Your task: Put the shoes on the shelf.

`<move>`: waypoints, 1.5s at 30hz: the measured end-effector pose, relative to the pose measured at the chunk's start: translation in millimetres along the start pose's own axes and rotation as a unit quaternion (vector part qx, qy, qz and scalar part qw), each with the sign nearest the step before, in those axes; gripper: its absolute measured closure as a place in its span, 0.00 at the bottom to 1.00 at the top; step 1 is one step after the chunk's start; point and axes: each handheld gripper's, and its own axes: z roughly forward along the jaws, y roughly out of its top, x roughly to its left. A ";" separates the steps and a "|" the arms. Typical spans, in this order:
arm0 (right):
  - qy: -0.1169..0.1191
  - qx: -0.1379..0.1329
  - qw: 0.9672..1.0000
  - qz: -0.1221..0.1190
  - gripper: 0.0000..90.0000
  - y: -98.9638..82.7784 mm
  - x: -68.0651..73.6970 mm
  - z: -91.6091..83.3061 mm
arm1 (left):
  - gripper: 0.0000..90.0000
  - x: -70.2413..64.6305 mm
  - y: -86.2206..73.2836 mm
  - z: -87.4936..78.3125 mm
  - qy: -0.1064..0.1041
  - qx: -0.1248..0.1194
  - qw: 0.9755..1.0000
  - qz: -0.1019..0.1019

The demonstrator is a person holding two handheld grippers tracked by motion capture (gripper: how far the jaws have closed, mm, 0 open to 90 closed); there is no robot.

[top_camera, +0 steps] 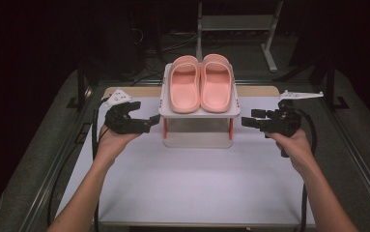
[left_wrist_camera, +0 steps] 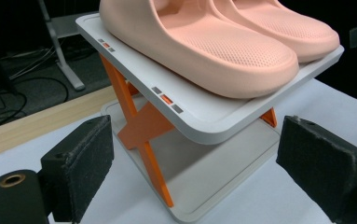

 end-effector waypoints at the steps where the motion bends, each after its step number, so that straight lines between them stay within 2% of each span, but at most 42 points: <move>1: 0.000 0.001 1.000 0.001 0.24 -0.9 -0.4 -0.6 | 0.11 -0.5 -1.0 -0.3 -0.001 0.000 1.000 0.001; 17: 0.005 0.005 1.000 0.004 0.19 -14.5 -2.3 -2.3 | 0.11 3.2 -19.9 -5.7 -0.006 0.008 1.000 -0.003; 28: 0.010 0.008 1.000 0.010 0.19 -25.6 -3.1 -2.4 | 0.08 7.2 -35.6 -11.3 0.002 0.005 1.000 -0.018; 45: 0.015 0.017 1.000 0.017 0.19 -42.5 -7.3 -1.2 | 0.08 10.0 -54.5 -13.4 0.005 0.009 1.000 -0.026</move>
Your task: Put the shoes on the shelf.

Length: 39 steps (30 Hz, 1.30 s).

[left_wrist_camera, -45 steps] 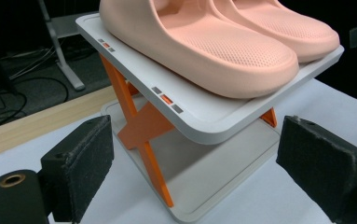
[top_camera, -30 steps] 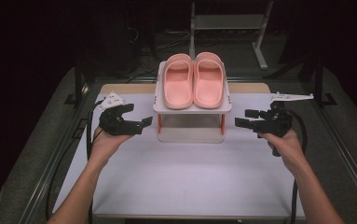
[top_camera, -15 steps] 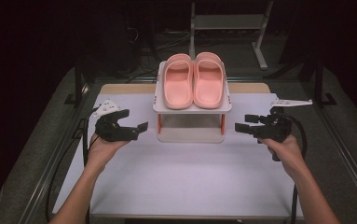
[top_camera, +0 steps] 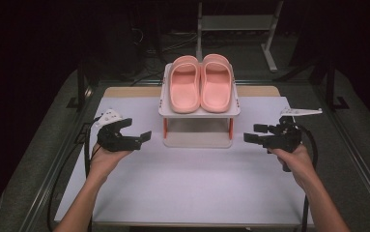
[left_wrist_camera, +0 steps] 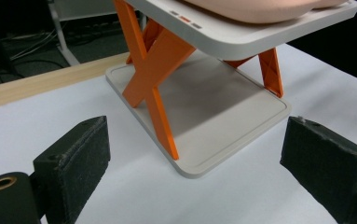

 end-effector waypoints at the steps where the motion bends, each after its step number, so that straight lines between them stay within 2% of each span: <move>1: 0.000 0.002 1.000 0.000 0.19 -1.1 -0.2 0.0 | 0.08 0.3 -1.0 -0.3 0.000 0.000 1.000 0.001; 12: 0.002 0.010 1.000 0.008 0.19 -15.2 -2.2 -1.4 | 0.08 0.7 -12.8 -2.2 0.001 0.003 1.000 -0.005; 39: 0.004 0.005 1.000 0.030 0.18 -48.2 -6.9 -6.5 | 0.08 -4.6 -38.7 -5.2 -0.001 0.011 1.000 -0.014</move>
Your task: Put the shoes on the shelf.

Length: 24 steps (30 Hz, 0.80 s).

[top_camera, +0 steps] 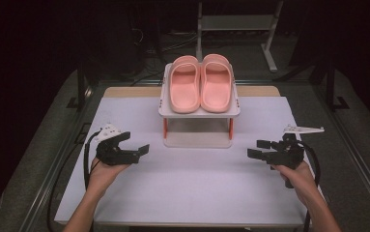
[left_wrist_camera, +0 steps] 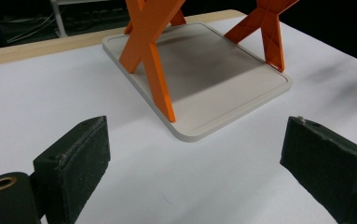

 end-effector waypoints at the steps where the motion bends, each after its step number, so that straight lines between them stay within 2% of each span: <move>1: 0.000 0.000 1.000 -0.001 0.18 -1.1 -0.1 -0.4 | 0.08 -0.3 -0.5 -0.5 0.000 0.000 1.000 0.000; 4: -0.002 -0.001 1.000 0.002 0.18 -4.6 0.3 -2.5 | 0.08 -1.5 -2.7 -1.8 -0.001 0.002 1.000 0.005; 24: -0.012 0.009 1.000 0.013 0.18 -33.4 -3.6 -10.4 | 0.08 -1.4 -24.2 -9.3 0.004 0.008 1.000 -0.003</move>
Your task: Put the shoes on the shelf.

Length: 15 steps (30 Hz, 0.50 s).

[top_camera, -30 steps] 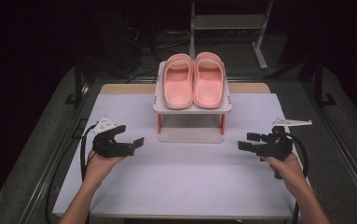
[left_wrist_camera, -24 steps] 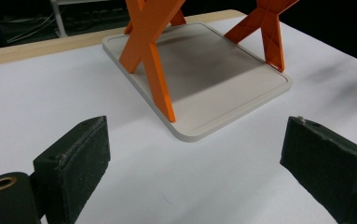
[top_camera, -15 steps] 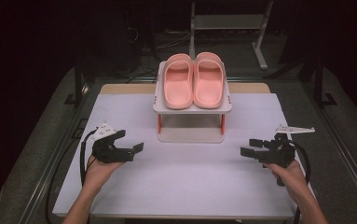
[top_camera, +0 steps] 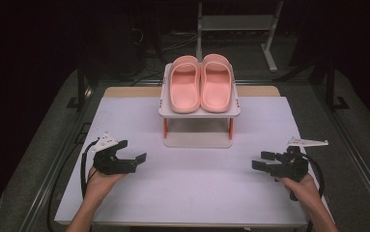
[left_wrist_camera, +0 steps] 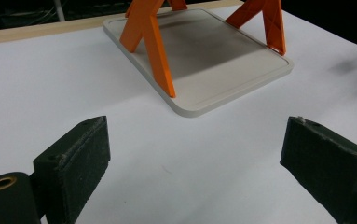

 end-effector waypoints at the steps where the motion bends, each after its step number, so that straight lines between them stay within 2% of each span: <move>1: -0.001 0.001 1.000 -0.001 0.18 -0.6 -0.2 -0.6 | 0.08 -0.1 -0.9 -0.3 0.000 0.000 1.000 -0.001; 15: -0.006 -0.004 1.000 0.006 0.18 -11.6 -4.6 -11.7 | 0.08 1.4 -8.9 -5.8 0.004 0.000 1.000 -0.002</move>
